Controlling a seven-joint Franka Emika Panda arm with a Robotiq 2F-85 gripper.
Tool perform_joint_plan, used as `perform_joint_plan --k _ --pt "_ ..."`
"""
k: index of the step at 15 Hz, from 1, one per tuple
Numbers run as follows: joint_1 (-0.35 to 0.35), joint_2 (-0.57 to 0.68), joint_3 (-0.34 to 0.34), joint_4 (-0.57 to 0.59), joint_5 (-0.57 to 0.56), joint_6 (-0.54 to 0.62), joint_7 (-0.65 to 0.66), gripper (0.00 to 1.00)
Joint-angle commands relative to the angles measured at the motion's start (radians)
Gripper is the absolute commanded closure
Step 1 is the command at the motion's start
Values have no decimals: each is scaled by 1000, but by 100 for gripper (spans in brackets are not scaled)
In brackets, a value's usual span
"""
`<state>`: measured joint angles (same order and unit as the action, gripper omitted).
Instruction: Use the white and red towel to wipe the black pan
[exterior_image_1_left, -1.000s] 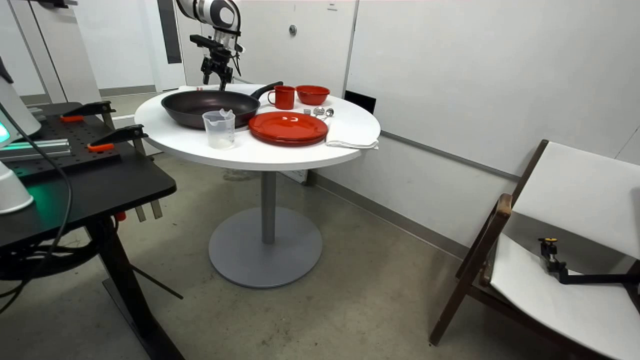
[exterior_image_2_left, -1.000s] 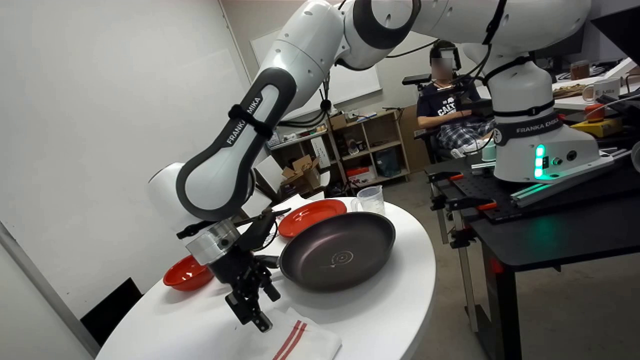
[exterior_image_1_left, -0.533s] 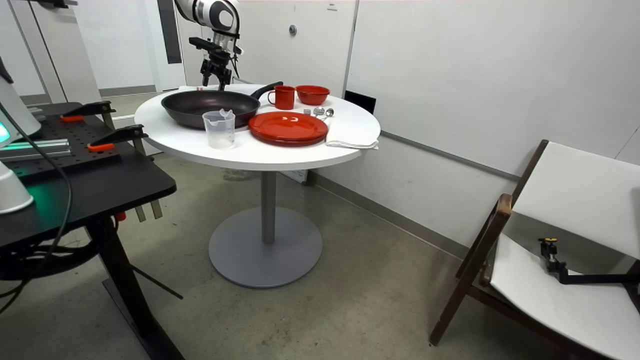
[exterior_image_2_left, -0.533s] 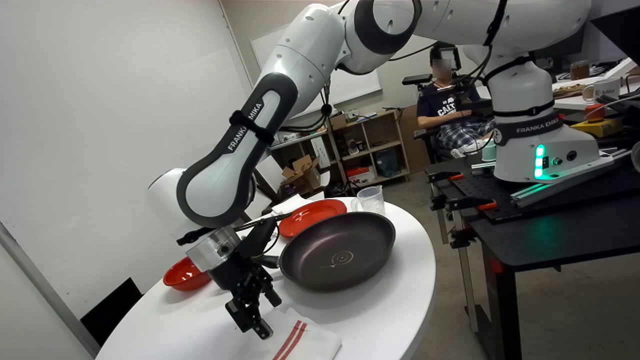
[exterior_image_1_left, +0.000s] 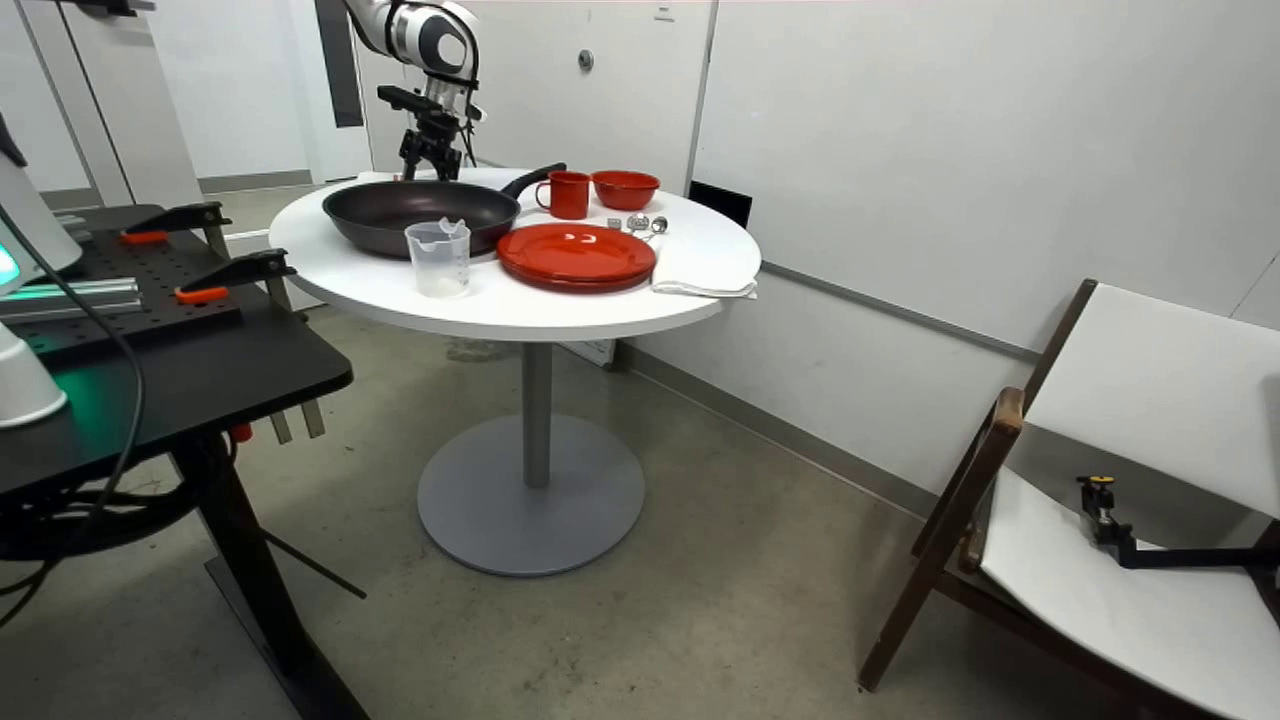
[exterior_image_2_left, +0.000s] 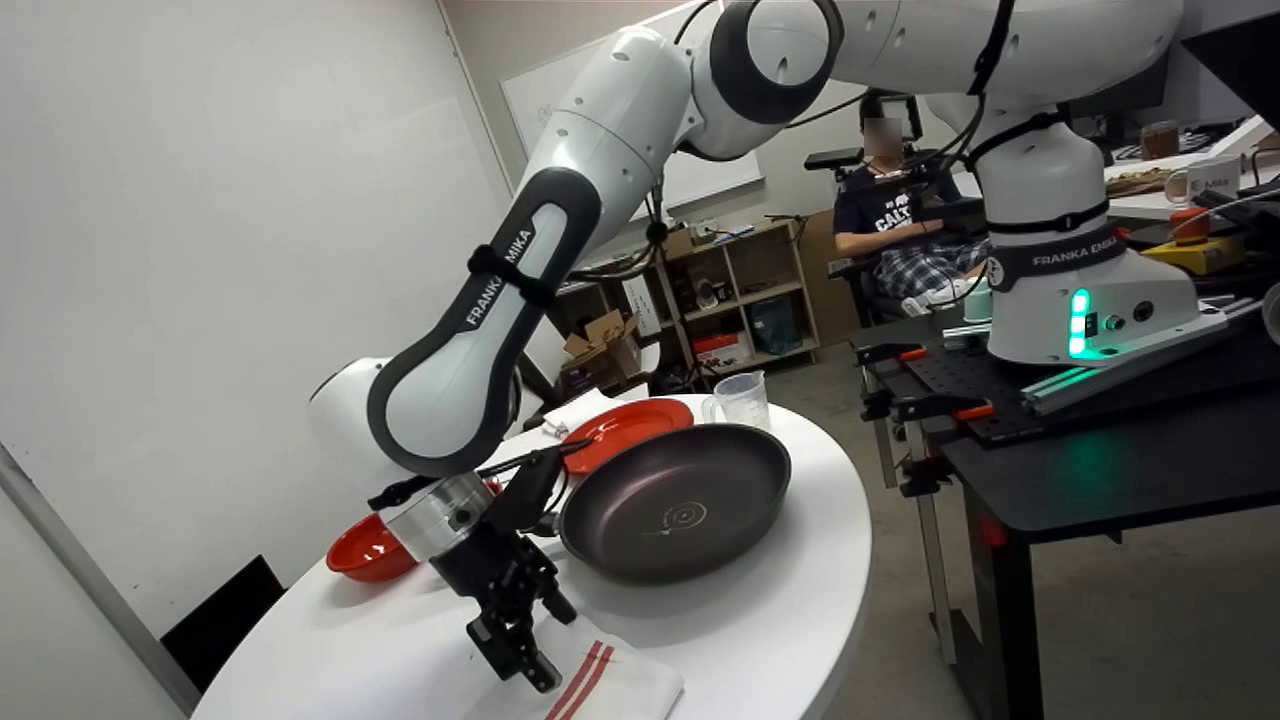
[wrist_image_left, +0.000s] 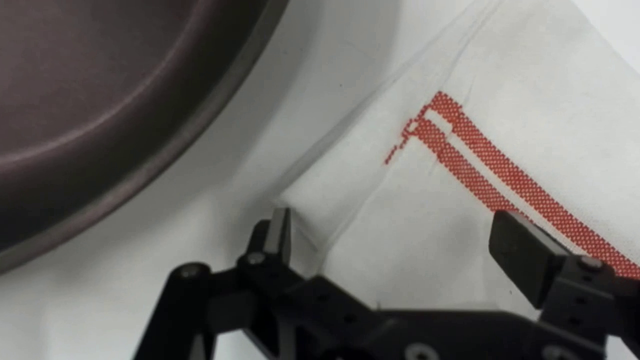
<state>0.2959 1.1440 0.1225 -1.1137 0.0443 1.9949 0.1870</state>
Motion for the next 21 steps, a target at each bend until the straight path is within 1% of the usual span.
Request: perform_joint_plan --k 1,3,5,6,8,9,11,14,15,17,21 --pt "11 34 -7 55 2 -8 12 21" --pt "10 36 -6 60 3 -12 10 33" --pt "10 37 -6 64 2 -13 9 48" --pt "10 35 -6 64 3 -14 9 58" --pt "10 35 -7 67 1 -15 9 72" --pt "10 34 -8 69 1 -15 10 81" --pt "9 36 -9 74 2 -16 11 96" --pt "5 35 -8 83 6 -20 14 99" --pt "4 33 -9 84 6 -22 18 95" --pt "1 18 -12 79 7 -26 23 96" --pt "-29 -63 -14 32 9 -37 33 96"
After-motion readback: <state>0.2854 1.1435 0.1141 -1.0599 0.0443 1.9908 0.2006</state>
